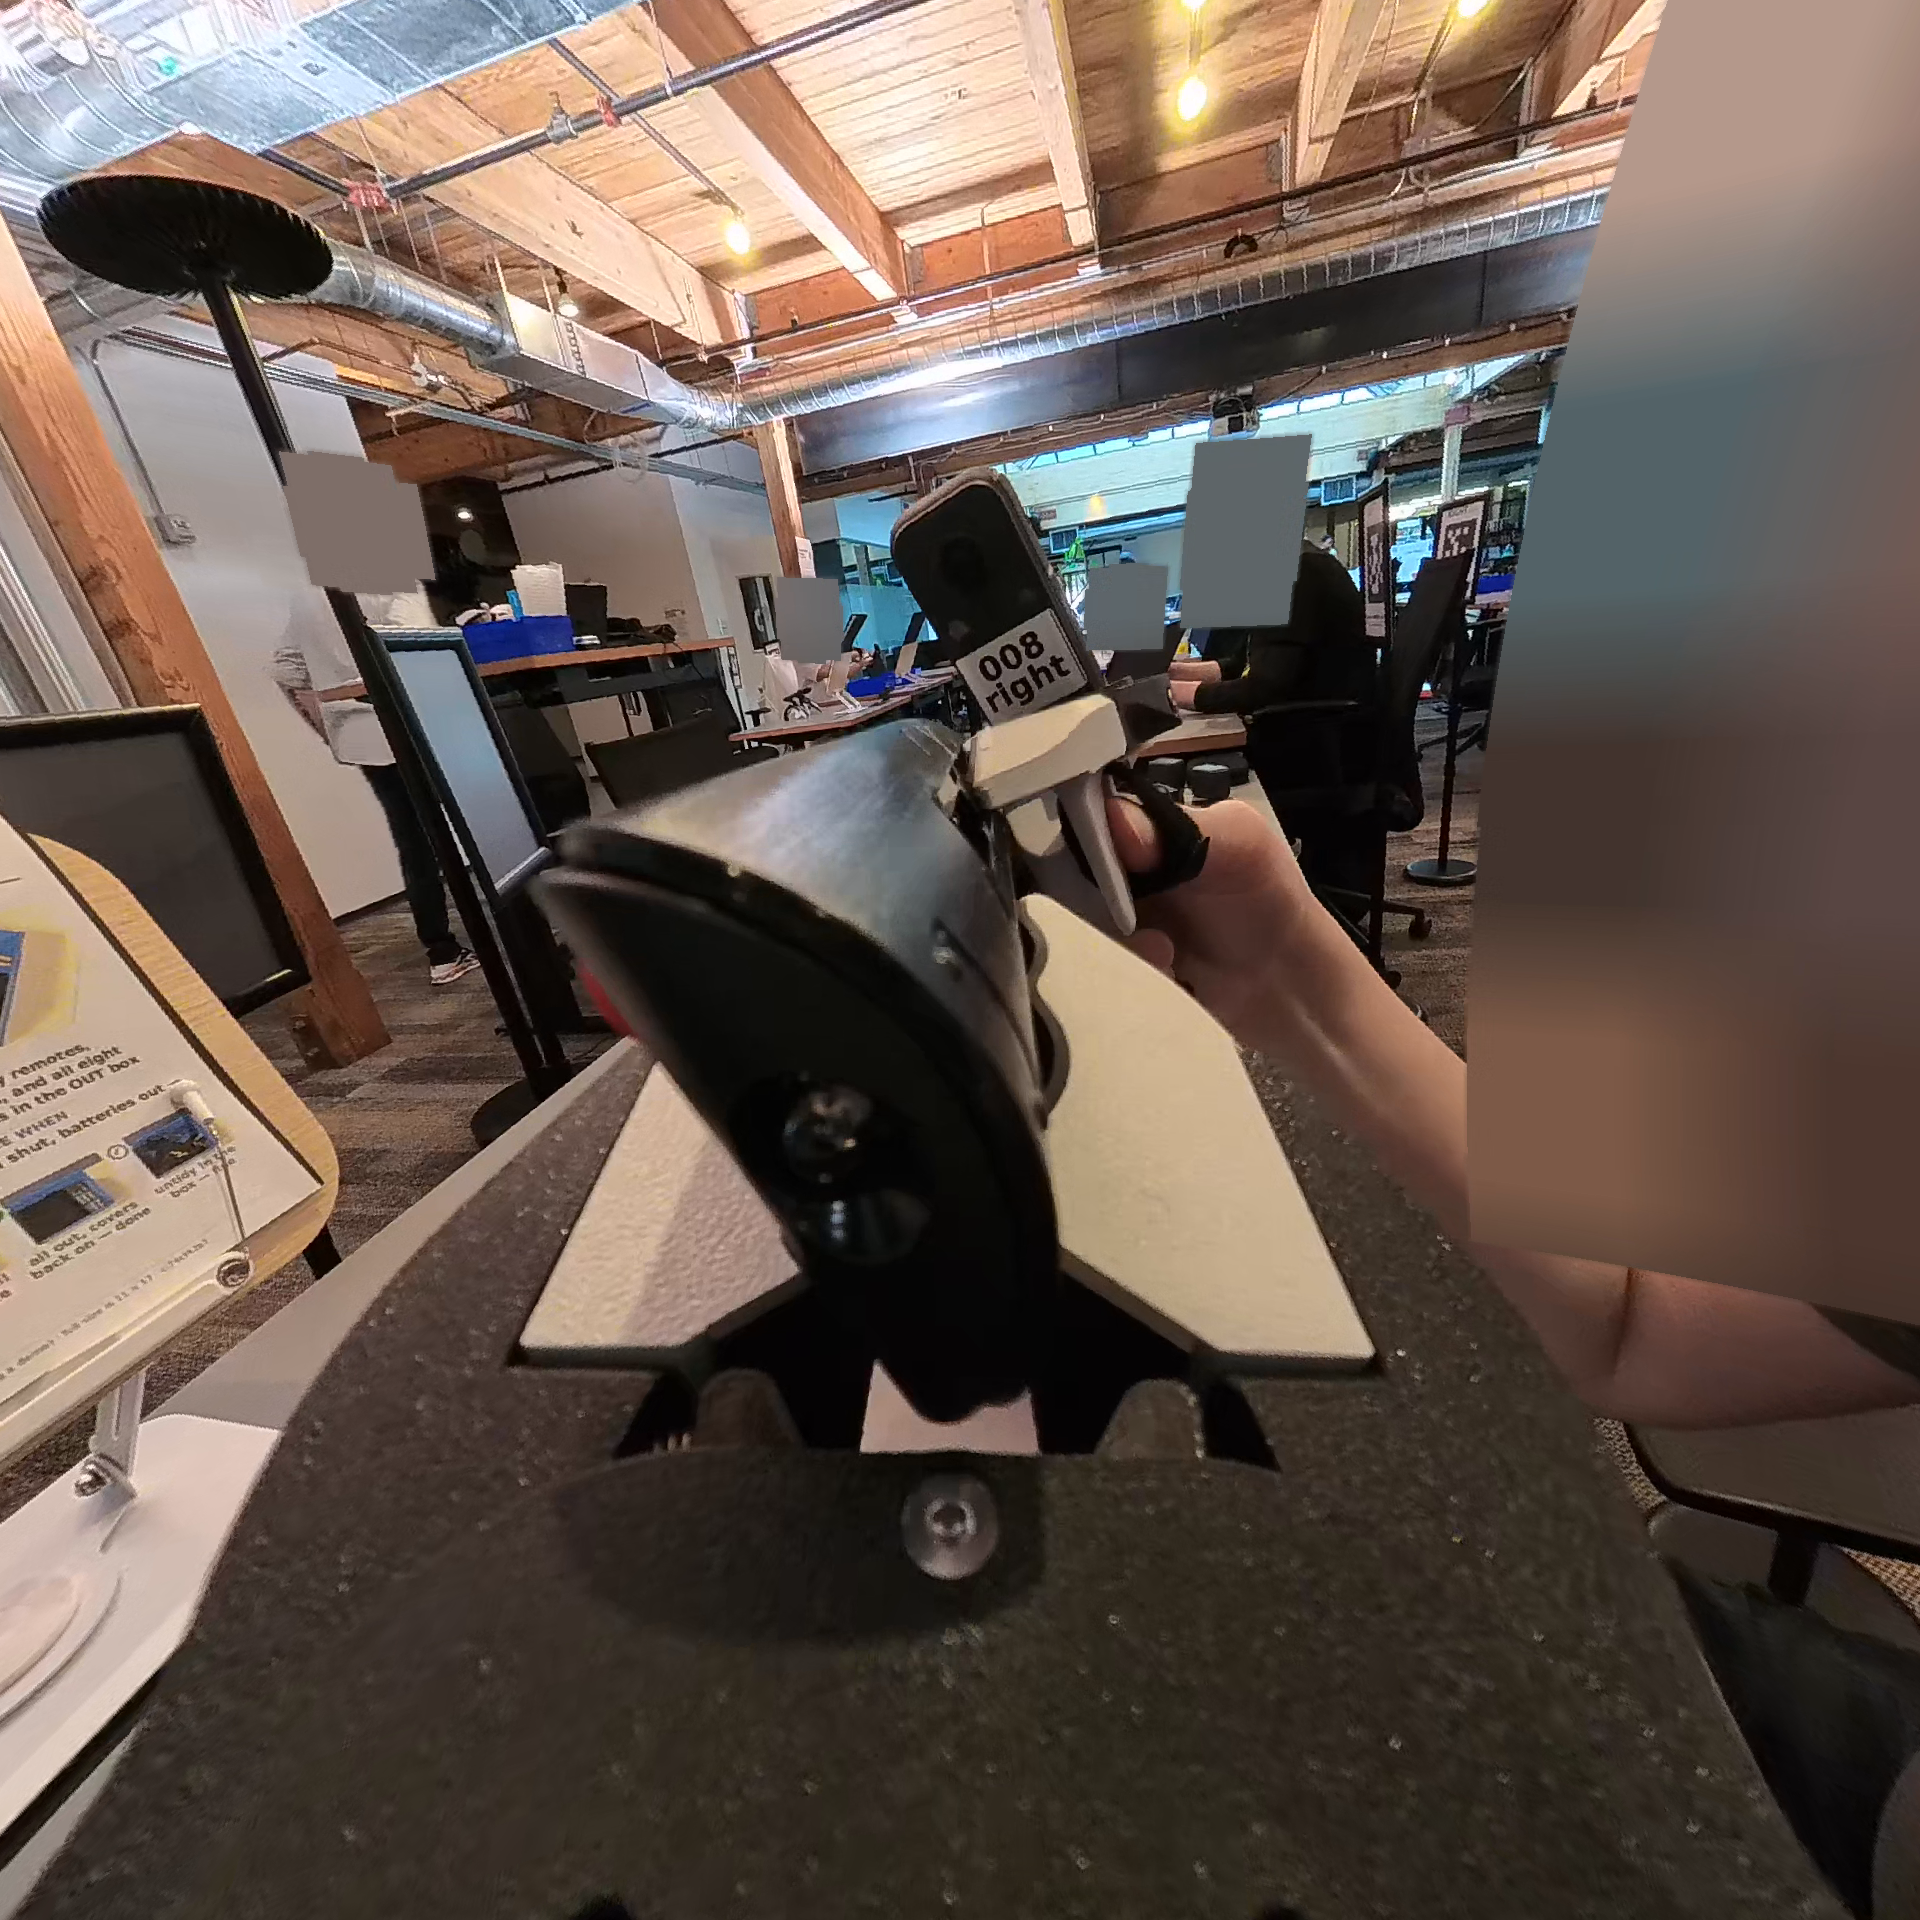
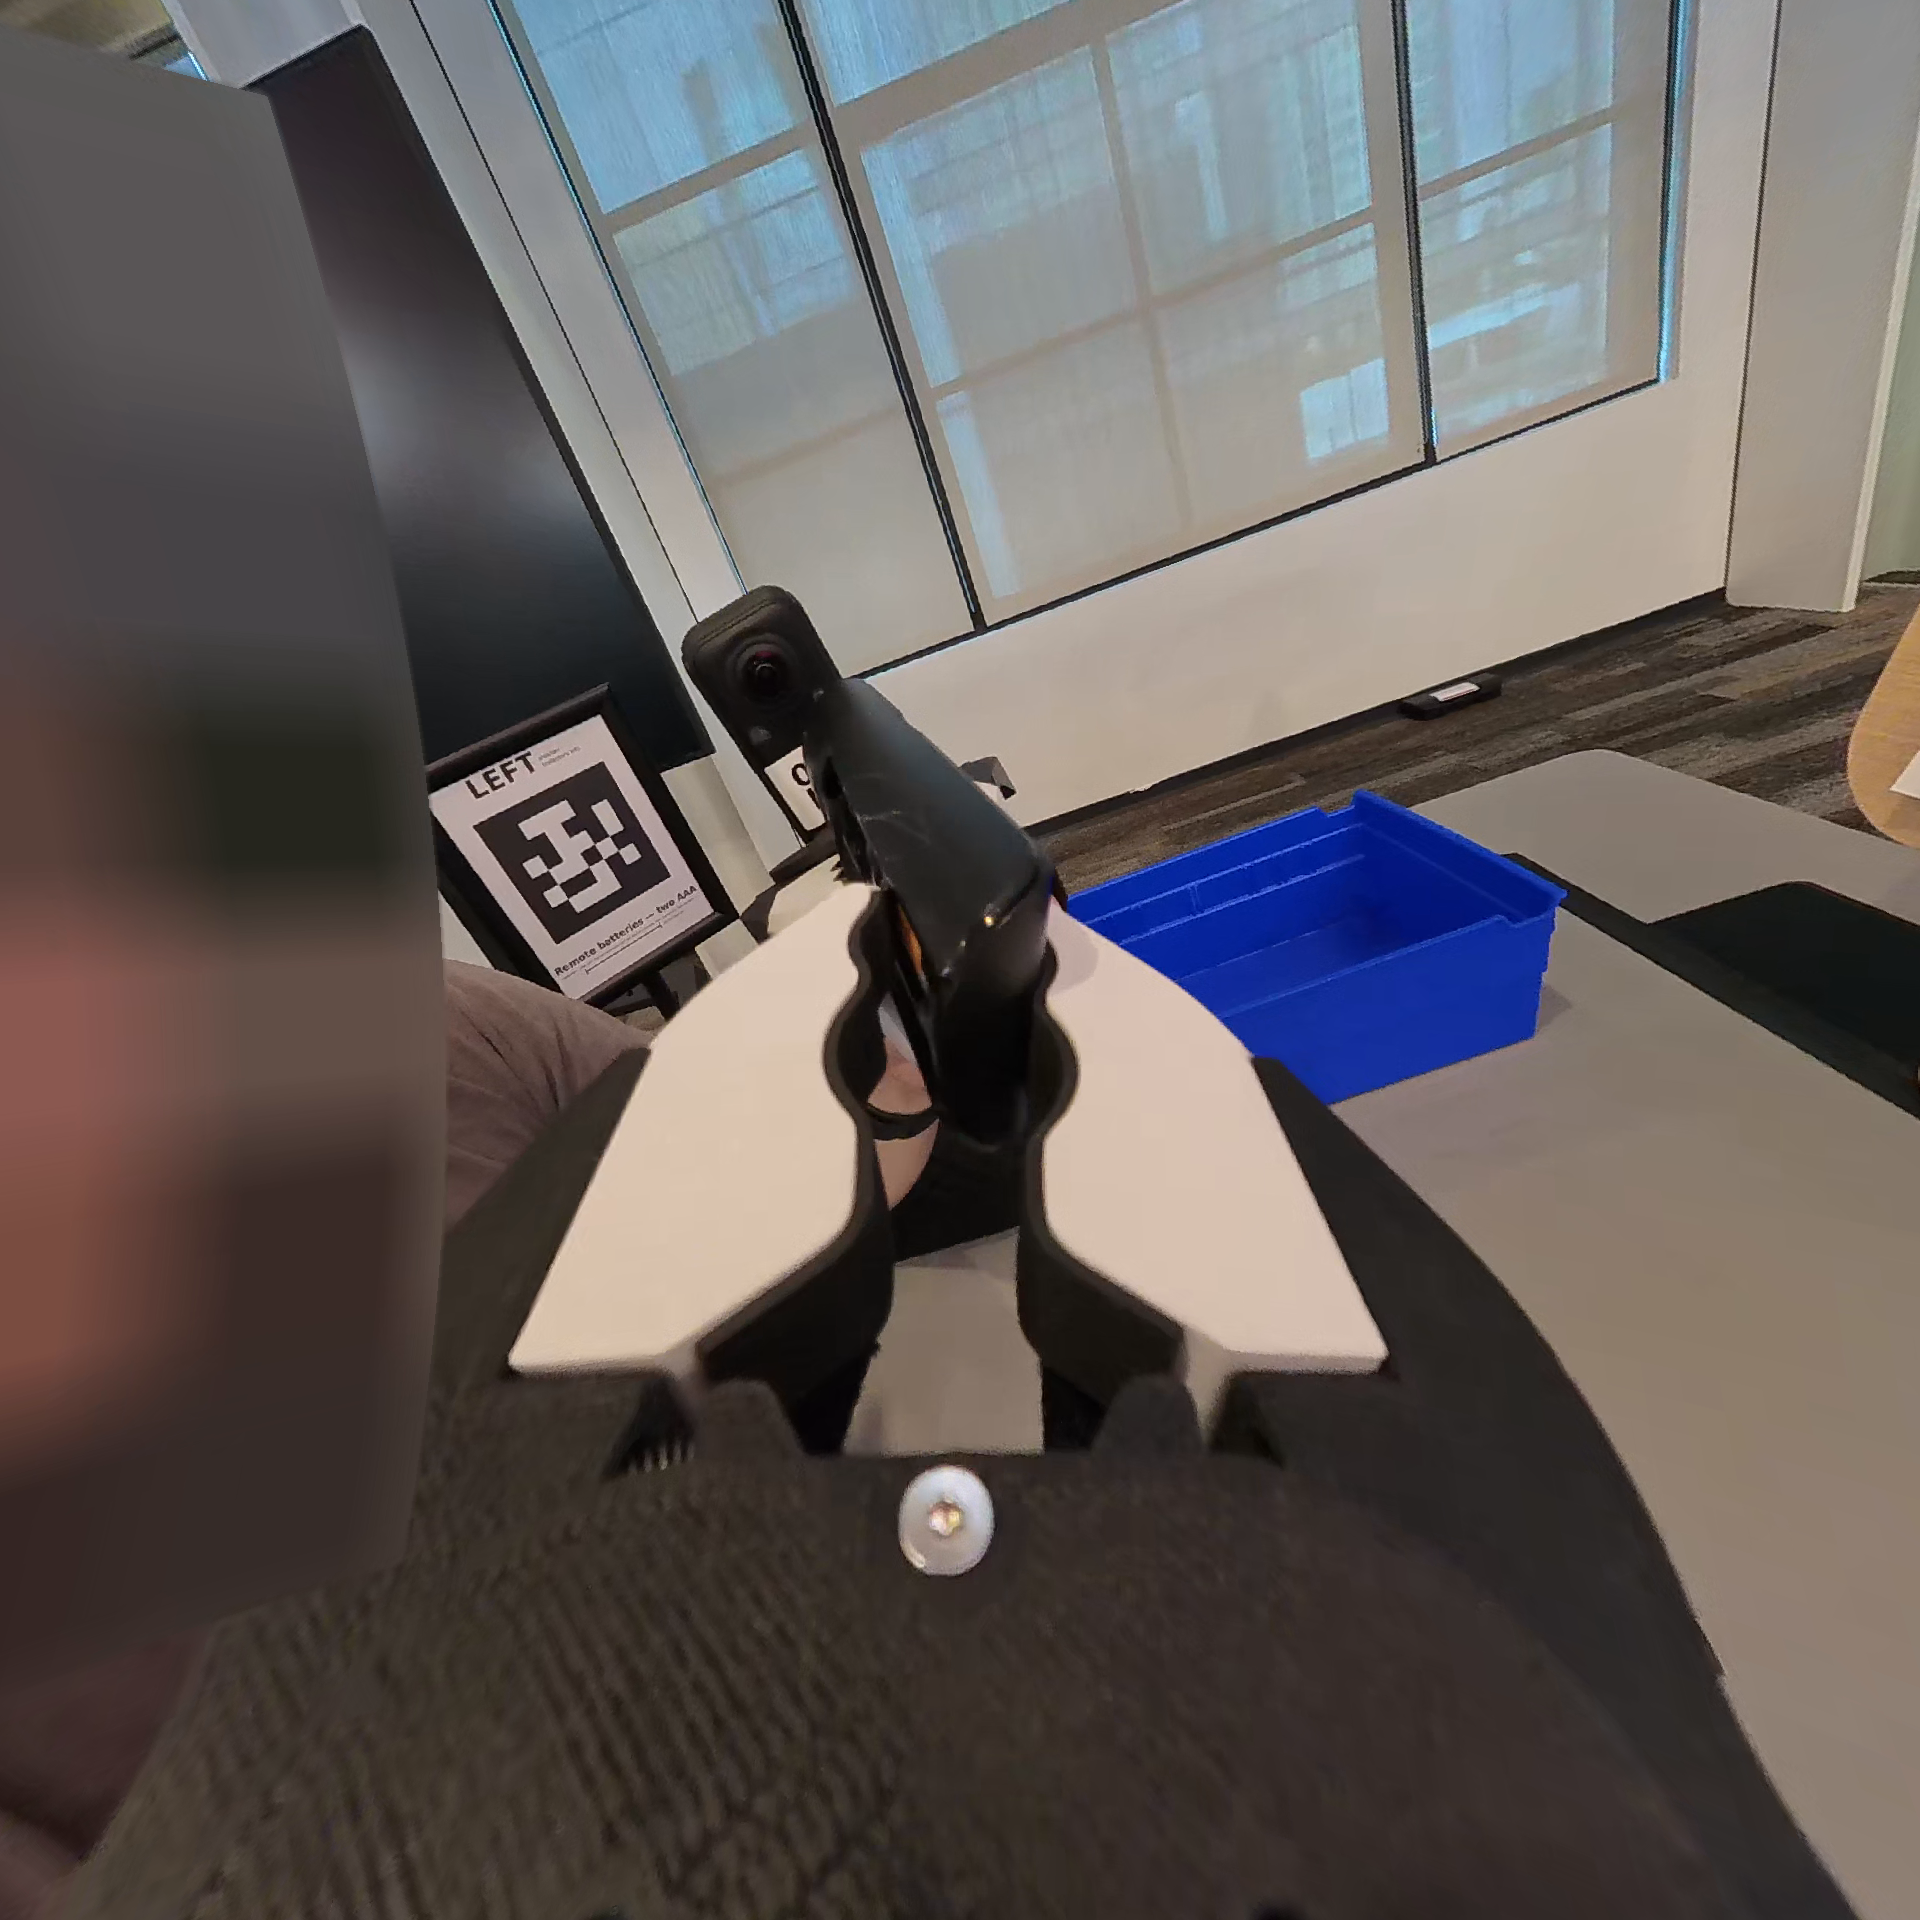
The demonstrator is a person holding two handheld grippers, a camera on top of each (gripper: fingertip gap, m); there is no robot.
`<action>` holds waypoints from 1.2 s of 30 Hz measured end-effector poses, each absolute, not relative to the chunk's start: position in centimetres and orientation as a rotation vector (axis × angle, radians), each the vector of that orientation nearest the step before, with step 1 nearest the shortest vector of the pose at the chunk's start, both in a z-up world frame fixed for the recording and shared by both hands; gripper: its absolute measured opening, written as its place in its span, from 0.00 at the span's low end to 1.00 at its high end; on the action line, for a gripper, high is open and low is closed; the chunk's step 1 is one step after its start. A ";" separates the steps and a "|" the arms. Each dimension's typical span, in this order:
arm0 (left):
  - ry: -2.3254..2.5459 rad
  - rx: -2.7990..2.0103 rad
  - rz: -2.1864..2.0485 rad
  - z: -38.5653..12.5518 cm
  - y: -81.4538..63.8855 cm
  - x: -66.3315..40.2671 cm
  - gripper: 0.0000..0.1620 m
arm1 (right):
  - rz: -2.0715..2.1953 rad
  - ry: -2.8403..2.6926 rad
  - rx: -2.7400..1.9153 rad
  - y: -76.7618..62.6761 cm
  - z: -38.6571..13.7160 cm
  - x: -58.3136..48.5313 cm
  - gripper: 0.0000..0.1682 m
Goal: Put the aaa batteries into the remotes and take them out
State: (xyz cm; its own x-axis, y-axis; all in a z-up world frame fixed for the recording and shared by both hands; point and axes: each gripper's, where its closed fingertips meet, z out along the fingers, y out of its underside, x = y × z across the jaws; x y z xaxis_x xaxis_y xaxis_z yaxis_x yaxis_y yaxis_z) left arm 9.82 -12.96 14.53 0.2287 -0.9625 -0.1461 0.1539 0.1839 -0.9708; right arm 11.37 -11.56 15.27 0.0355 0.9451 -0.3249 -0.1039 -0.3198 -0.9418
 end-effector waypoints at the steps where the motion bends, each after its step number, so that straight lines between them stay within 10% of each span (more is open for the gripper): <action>1: 1.002 -1.060 -1.005 14.5 -12.9 9.8 0.13 | 1.440 -0.929 -1.401 -11.5 15.2 11.3 0.16; 36: 0.923 -1.106 -1.335 15.8 -12.3 8.0 0.24 | 1.586 -0.771 -1.257 -10.7 17.5 12.8 0.12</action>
